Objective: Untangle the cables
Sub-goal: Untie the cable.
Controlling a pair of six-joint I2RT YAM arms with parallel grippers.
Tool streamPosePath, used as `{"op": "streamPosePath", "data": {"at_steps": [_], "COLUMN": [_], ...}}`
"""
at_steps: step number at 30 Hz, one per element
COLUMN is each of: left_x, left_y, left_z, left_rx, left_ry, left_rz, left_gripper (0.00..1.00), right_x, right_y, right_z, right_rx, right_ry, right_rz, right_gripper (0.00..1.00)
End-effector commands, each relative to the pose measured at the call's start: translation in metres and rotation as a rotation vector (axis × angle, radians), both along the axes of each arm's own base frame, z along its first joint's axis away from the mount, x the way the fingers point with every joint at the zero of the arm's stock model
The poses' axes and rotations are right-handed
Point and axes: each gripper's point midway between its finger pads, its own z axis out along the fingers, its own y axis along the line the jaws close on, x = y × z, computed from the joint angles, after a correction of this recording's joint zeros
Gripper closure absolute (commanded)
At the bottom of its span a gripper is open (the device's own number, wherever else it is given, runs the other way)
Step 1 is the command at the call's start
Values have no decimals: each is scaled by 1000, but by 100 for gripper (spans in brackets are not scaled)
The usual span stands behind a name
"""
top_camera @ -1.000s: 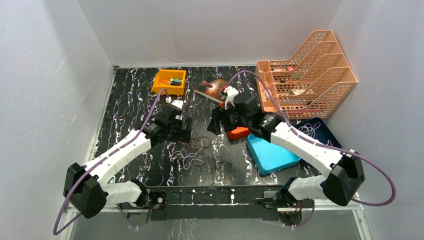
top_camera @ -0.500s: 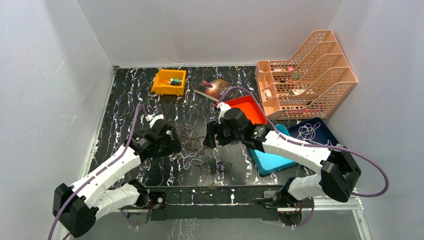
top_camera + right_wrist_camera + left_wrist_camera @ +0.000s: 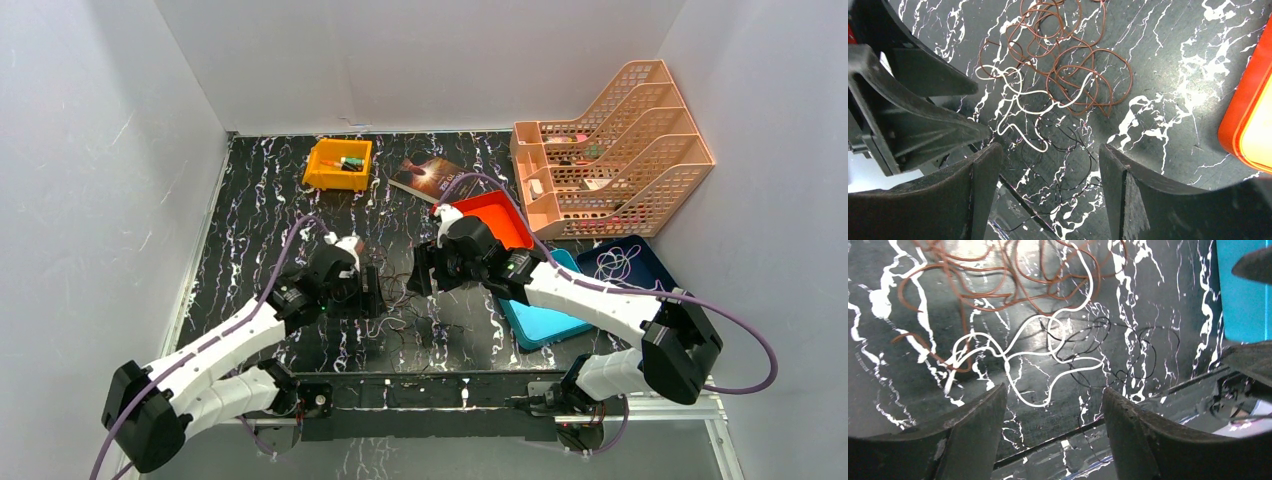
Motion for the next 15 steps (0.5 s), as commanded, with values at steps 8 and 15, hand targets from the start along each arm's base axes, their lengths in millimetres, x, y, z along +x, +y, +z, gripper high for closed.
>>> {"op": "streamPosePath", "data": {"at_steps": [8,15], "left_x": [-14,-25], "left_y": [-22,-26], "left_z": [-29,-46], "left_rx": [66,80], "left_ry": [39,93], "left_rz": [-196,-225], "left_gripper": [43,59], "right_x": [5,5], "right_y": [0,0], "right_z": [6,4], "right_rx": [13,16], "right_ry": [-35,-27], "right_rz": [-20,-29], "right_gripper": [26,26]}}
